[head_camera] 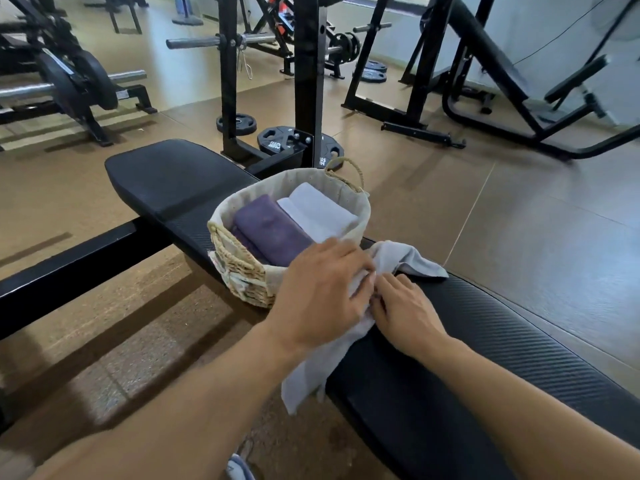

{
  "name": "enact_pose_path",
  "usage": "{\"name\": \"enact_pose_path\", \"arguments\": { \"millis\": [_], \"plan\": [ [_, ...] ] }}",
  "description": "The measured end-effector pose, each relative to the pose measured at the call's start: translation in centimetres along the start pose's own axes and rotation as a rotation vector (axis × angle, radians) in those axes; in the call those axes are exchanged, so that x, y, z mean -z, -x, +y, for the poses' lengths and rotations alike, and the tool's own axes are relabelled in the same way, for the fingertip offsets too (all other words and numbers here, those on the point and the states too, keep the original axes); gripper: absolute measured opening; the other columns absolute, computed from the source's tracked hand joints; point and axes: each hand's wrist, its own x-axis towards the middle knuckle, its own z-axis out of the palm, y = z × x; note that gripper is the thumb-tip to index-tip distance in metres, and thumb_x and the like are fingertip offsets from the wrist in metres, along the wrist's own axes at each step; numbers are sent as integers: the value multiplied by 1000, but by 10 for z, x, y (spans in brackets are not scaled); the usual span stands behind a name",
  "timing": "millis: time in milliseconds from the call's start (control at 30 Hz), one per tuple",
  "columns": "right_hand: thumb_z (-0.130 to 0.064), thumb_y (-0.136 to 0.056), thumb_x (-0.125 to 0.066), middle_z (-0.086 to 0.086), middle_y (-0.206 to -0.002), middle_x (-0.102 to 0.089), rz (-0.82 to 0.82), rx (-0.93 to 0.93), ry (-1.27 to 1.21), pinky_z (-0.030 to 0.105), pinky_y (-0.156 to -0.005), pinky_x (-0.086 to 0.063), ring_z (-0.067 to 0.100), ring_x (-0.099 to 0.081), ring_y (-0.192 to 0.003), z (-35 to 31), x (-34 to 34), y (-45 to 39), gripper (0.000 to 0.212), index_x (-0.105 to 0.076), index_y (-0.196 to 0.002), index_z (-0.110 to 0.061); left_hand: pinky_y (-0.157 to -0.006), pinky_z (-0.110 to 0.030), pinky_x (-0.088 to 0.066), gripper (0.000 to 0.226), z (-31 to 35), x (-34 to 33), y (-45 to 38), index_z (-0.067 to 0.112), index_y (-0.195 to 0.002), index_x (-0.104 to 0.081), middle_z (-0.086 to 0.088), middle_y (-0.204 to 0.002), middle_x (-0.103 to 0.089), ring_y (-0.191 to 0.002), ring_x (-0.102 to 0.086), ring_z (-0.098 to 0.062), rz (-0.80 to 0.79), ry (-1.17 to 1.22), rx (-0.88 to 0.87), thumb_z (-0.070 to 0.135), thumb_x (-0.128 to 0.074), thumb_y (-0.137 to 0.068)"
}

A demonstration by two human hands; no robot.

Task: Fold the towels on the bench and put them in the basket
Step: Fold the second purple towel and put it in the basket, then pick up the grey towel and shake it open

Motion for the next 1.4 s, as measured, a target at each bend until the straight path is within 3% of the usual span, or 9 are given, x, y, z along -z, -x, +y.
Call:
{"name": "enact_pose_path", "arguments": {
  "millis": [133, 267, 400, 533, 700, 867, 1000, 1233, 1400],
  "plan": [
    [-30, -92, -42, -10, -98, -60, -126, 80, 240, 37, -78, -45, 17, -48, -85, 11, 25, 17, 20, -59, -103, -29, -74, -34, -44, 34, 23, -27, 15, 26, -106, -59, 2, -112, -66, -103, -65, -23, -546, -255, 393, 57, -55, -92],
    [-32, -81, -41, -5, -85, -59, -179, 136, 394, 35, -68, -44, 21, -54, -78, 7, 49, 46, 22, -61, -87, -24, -98, -39, -42, 60, 28, -48, 31, 20, -130, -47, -5, -138, -49, -128, -45, -26, -775, -345, 347, 63, -55, -90],
    [-35, -71, -57, -5, -76, -57, -310, 122, 433, 32, -63, -41, 19, -54, -71, 6, 71, 91, 10, -58, -74, -25, -107, -40, -42, 59, 39, -63, 40, 25, -131, -52, 4, -136, -48, -130, -40, -19, -797, -145, 167, 59, -64, -84],
    [-38, -83, -47, -7, -98, -54, -511, 13, 344, 27, -77, -37, 18, -52, -94, 15, 99, 138, 18, -57, -93, -26, -114, -33, -35, 53, 52, -70, 49, 30, -132, -60, 12, -134, -54, -129, -45, -10, -812, 94, -23, 45, -68, -82],
    [-46, -76, -46, -11, -93, -50, -471, -35, 238, 28, -81, -42, 14, -46, -89, 25, 102, 161, 19, -49, -84, -29, -117, -32, -32, 47, 58, -79, 52, 29, -132, -64, 15, -139, -56, -133, -46, -9, -748, 96, -68, 39, -66, -85],
    [-32, -86, -54, -8, -60, -52, -158, -322, -207, 21, -53, -37, 8, -50, -60, 16, 112, 140, 16, -39, -81, -30, -100, -36, -46, 42, 57, -87, 45, 31, -114, -65, 15, -124, -64, -117, -57, -14, -708, 113, -6, 55, -66, -80],
    [-30, -88, -60, -11, -66, -60, -80, -384, -357, 19, -59, -39, 4, -51, -67, 32, 127, 141, 14, -48, -93, -32, -75, -36, -48, 27, 67, -87, 33, 30, -96, -63, 13, -94, -68, -92, -64, -17, -544, 104, 80, 45, -41, -88],
    [-29, -92, -70, -9, -80, -72, -110, -449, -544, 24, -68, -52, 6, -66, -75, 61, 147, 157, 7, -72, -90, -35, -61, -35, -49, 13, 74, -86, 14, 30, -86, -59, 11, -77, -69, -74, -67, -23, -466, 34, 65, 37, -54, -78],
    [-18, -95, -60, 10, -81, -72, -348, -736, -1322, 26, -59, -55, 17, -67, -66, 72, 180, 169, 19, -77, -89, -10, -65, -36, -51, 19, 67, -86, 5, 32, -90, -65, 14, -83, -69, -81, -68, -21, -455, 43, 136, 30, -53, -75]
  ]
}}
